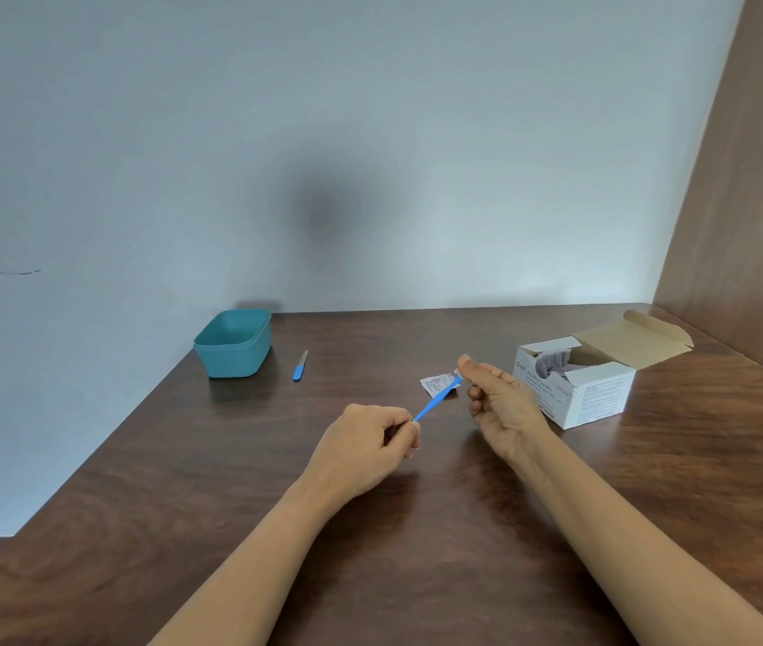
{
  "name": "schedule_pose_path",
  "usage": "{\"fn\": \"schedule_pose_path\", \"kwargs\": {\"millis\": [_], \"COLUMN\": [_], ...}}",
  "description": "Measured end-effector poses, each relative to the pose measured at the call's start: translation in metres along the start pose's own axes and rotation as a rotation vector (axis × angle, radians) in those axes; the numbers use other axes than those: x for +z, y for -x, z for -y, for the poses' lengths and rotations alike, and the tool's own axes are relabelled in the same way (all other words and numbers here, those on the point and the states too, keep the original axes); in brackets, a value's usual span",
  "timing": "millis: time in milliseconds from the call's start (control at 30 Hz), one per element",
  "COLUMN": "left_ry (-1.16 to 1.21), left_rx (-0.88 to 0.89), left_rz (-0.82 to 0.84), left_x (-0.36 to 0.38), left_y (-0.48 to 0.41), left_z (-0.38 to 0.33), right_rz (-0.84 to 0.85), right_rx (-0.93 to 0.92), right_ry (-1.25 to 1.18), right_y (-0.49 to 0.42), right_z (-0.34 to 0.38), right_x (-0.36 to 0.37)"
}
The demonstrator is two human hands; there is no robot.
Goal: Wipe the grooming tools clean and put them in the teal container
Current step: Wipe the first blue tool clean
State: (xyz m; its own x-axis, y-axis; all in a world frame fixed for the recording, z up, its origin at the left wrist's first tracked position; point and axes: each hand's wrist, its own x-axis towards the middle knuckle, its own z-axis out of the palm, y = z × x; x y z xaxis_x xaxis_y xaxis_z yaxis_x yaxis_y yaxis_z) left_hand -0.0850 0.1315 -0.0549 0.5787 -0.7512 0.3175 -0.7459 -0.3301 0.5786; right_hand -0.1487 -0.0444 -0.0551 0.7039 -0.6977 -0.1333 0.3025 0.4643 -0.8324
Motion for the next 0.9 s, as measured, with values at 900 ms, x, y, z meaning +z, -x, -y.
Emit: {"fn": "schedule_pose_path", "kwargs": {"millis": [900], "left_ry": [0.15], "left_rx": [-0.171], "left_rz": [0.042], "left_x": [-0.059], "left_y": [0.0], "left_z": [0.022], "right_rz": [-0.1], "right_rx": [-0.169], "right_ry": [0.057], "right_y": [0.0], "right_z": [-0.019], "right_x": [0.005]}}
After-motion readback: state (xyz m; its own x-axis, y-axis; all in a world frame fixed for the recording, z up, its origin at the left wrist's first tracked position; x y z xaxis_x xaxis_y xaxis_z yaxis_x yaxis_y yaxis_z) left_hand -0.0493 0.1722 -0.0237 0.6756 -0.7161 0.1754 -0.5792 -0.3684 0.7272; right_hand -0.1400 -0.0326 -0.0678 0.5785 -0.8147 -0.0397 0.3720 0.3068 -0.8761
